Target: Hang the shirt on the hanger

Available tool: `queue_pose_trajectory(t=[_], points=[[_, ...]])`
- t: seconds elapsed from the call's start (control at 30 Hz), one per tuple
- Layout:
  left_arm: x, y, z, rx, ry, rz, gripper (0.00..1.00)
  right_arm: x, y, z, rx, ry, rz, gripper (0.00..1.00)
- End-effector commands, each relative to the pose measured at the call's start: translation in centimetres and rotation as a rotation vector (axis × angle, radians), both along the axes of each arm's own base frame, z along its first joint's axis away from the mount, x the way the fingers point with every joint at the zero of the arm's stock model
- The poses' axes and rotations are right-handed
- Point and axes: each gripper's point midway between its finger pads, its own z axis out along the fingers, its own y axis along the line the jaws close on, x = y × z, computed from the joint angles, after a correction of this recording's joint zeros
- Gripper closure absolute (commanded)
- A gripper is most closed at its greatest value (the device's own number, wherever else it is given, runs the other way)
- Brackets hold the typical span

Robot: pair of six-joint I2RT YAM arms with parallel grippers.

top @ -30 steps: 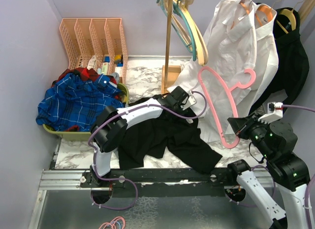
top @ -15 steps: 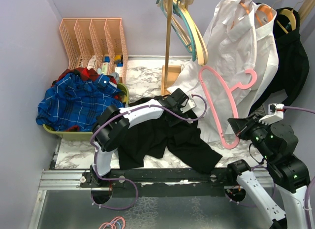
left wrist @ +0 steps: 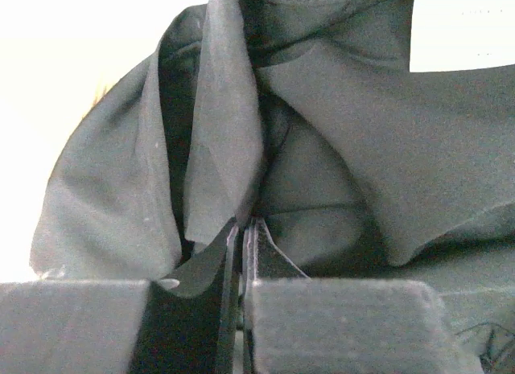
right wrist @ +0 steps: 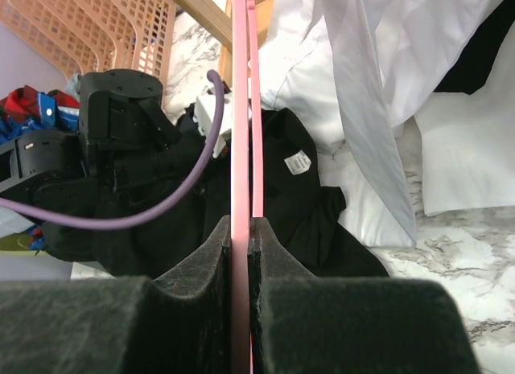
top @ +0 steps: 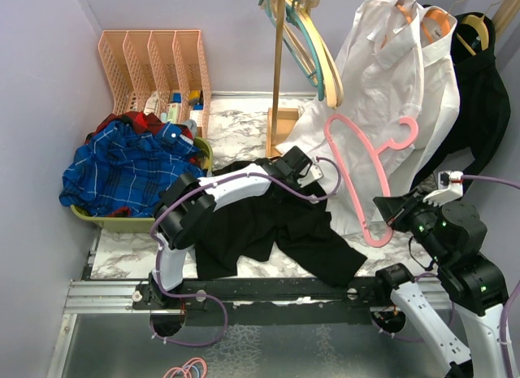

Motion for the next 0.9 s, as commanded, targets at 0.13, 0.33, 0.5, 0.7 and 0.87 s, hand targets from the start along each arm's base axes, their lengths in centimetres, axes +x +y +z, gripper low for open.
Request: queue_pose_trajectory(t=[0.13, 0.33, 0.5, 0.7, 0.87], points=[[0.2, 0.1, 7.5, -0.048, -0.093, -0.014, 1.00, -1.9, 1.0, 1.6, -0.065, -0.093, 0.145, 0.99], [-0.6, 2.2, 13.8, -0.083, -0.191, -0.047, 1.00, -4.2, 0.9, 2.2, -0.204, -0.021, 0.263, 0.99], [0.0, 3.7, 14.2, -0.034, -0.241, -0.010, 1.00, -7.3, 1.8, 3.0, -0.216, 0.042, 0.394, 0.99], [0.7, 4.2, 14.7, -0.044, -0.252, 0.047, 1.00, -10.3, 2.4, 3.1, -0.173, 0.052, 0.472, 0.99], [2.5, 5.3, 15.7, -0.049, -0.296, 0.125, 1.00, -12.8, 3.8, 3.7, -0.118, 0.006, 0.600, 0.99]])
